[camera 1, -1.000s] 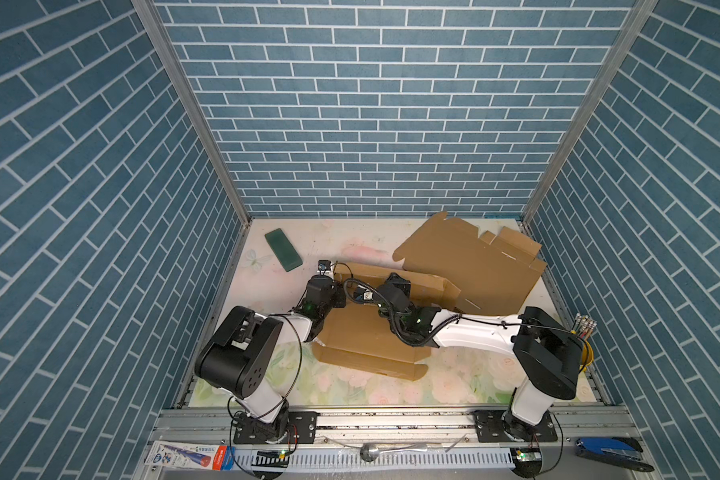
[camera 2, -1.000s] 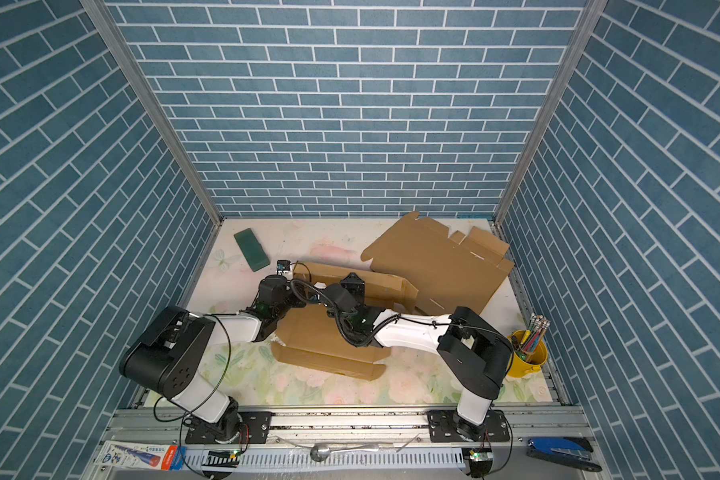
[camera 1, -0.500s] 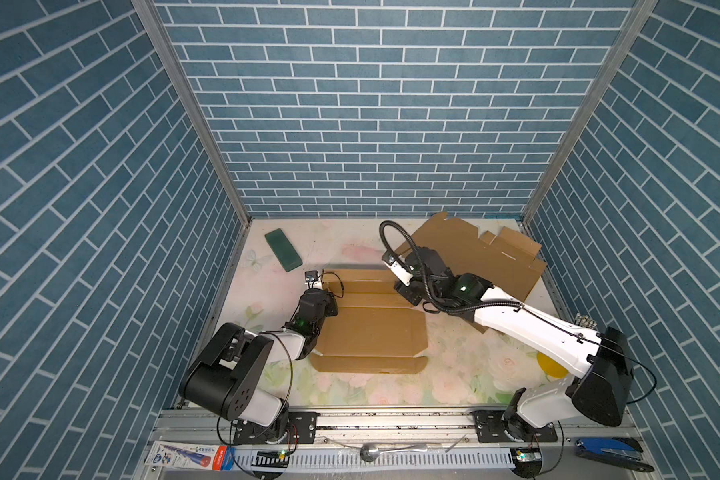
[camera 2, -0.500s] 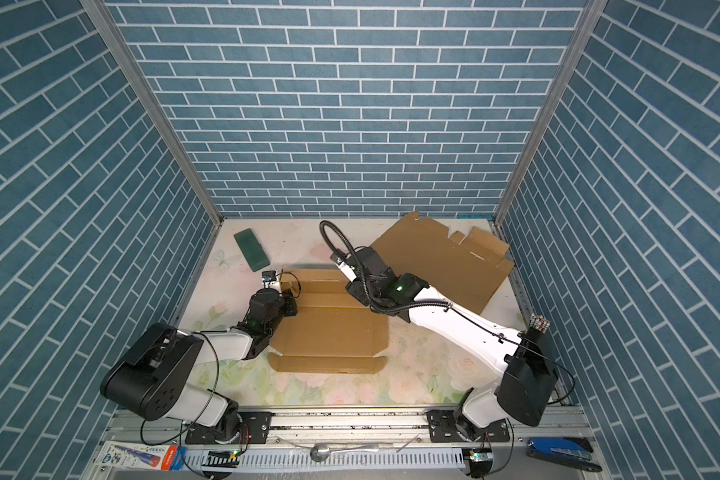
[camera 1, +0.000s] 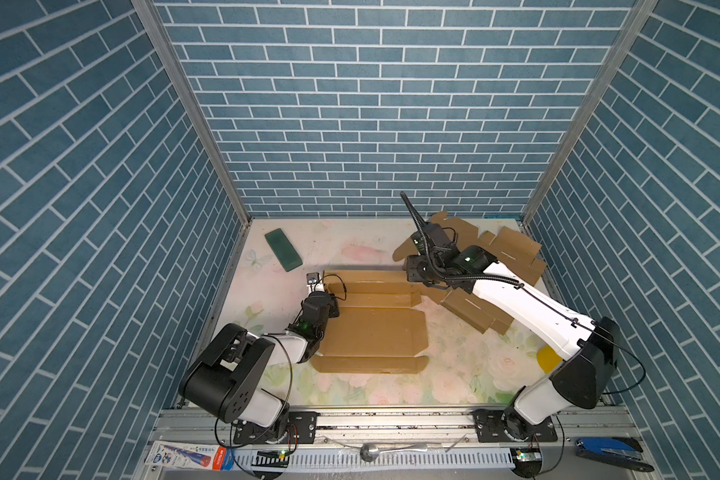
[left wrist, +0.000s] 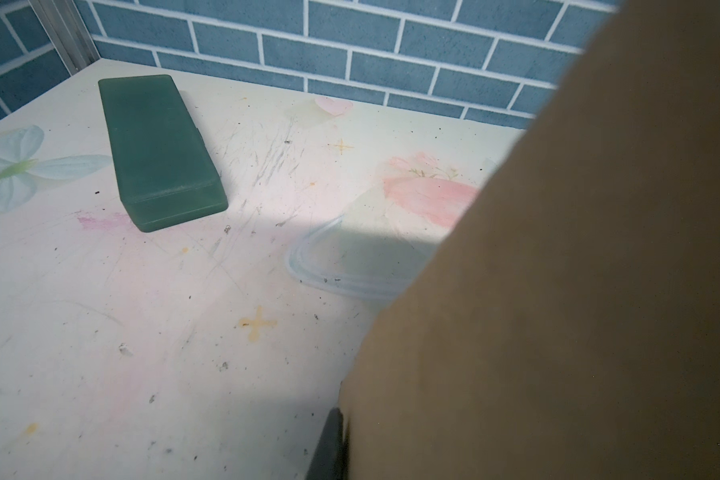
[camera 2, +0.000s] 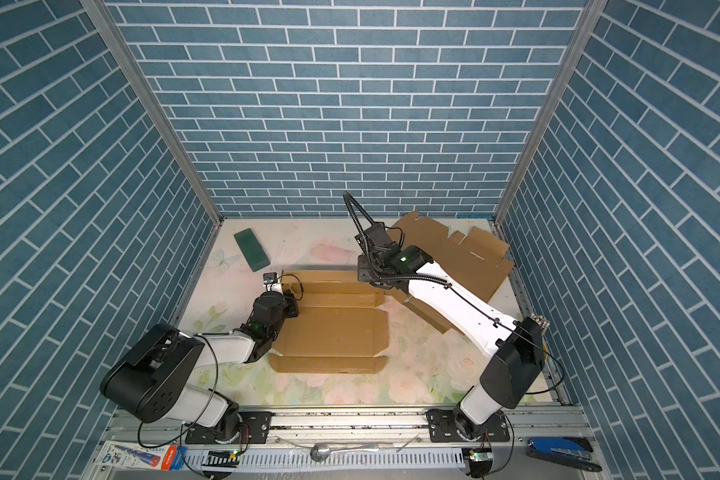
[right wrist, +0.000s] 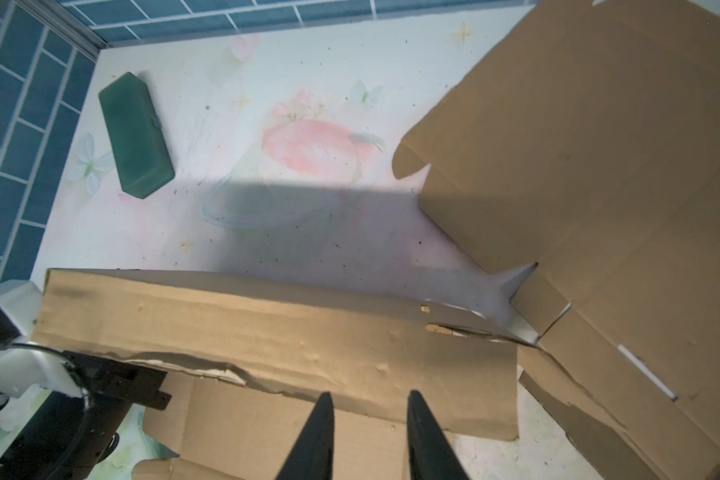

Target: Fold the paper box

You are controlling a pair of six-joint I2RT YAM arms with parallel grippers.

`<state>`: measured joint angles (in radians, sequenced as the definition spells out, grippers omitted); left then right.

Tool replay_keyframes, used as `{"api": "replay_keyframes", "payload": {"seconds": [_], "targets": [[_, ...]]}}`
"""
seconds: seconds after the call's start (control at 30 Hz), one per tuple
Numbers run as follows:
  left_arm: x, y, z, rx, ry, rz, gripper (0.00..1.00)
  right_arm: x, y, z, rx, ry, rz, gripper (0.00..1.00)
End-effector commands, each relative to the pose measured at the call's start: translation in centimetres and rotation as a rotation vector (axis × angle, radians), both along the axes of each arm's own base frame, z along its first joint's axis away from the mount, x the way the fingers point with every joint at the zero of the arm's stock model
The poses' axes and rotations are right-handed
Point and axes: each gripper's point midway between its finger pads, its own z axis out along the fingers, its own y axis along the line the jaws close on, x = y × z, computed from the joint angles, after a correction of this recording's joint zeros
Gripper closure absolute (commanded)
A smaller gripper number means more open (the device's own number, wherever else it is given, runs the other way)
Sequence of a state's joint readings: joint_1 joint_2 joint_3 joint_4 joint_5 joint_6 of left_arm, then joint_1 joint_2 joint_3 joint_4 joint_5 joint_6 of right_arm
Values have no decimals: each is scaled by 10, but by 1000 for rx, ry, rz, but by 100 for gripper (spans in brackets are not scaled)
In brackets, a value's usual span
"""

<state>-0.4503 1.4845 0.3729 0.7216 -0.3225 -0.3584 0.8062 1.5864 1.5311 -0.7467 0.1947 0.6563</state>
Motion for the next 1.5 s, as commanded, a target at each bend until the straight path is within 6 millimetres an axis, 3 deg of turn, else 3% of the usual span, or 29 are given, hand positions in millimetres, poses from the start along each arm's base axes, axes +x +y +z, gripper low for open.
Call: {"api": "replay_keyframes", "payload": {"seconds": [0.0, 0.5, 0.6, 0.73, 0.9, 1.07, 1.47], "targets": [[-4, 6, -2, 37, -5, 18, 88, -4, 3, 3, 39, 53, -82, 66], [-6, 4, -5, 31, -6, 5, 88, 4, 2, -65, -103, 158, -99, 63], [-7, 4, -6, 33, -2, 3, 88, 3, 4, -62, -66, 161, -90, 63], [-8, 4, -6, 34, -1, 5, 88, 3, 10, -39, 40, 140, -41, 61], [-8, 4, -7, 37, 2, 2, 88, 2, -10, -13, 86, 109, 1, 51], [-8, 3, -7, 39, 1, -2, 88, 0, -32, -21, 33, 174, -11, 42], [-8, 3, -7, 42, 2, -2, 89, 8, -6, -42, 112, 255, -17, 31]]}}
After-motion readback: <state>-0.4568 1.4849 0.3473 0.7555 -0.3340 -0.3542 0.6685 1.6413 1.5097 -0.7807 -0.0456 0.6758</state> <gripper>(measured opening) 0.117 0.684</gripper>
